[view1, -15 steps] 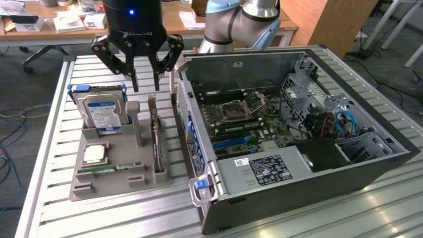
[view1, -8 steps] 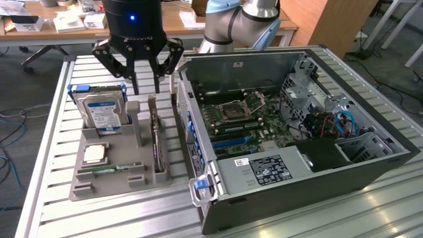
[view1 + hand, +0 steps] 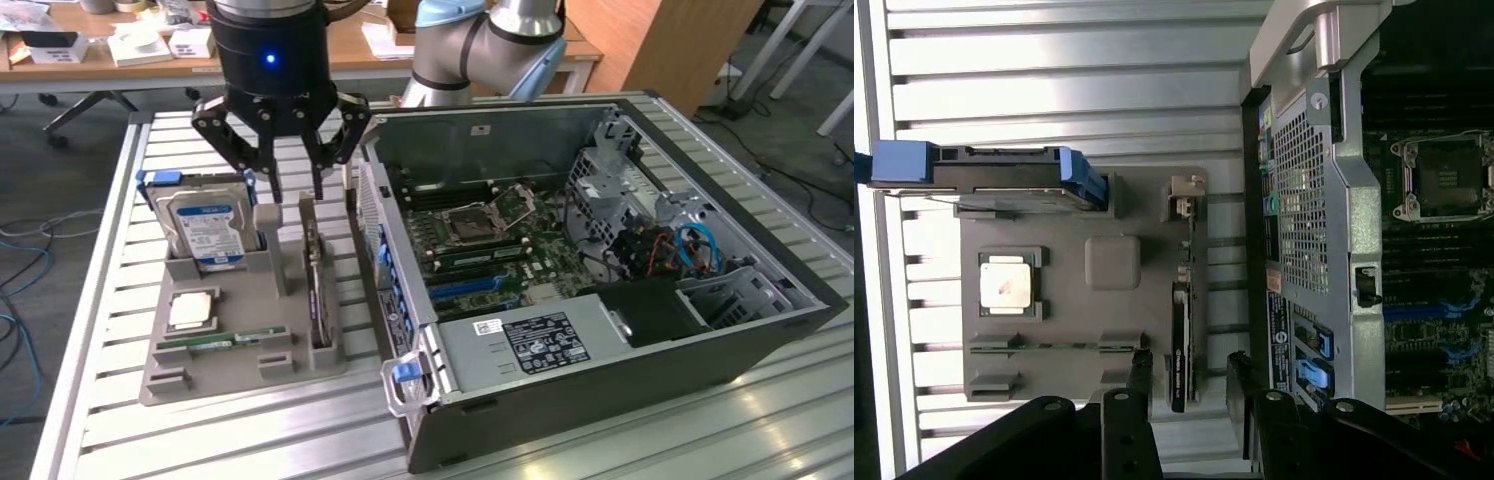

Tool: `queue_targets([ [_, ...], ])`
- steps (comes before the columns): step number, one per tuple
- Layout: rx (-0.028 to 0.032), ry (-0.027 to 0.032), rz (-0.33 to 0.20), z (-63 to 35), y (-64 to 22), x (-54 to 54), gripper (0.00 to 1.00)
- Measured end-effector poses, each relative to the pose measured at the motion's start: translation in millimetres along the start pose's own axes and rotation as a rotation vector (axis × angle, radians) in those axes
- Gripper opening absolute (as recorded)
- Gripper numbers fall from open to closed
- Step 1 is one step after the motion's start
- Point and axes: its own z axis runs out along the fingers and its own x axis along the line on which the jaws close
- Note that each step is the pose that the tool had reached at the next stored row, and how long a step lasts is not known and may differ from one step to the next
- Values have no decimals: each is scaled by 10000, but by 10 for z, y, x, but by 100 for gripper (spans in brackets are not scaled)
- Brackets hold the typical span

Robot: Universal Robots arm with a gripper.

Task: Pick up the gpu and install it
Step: 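Pick up the gpu and move the gpu toward the slot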

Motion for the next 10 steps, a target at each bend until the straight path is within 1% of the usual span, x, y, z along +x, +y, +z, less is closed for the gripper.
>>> queue_targets([
  [10,1,0,0,179,-8,4,43],
])
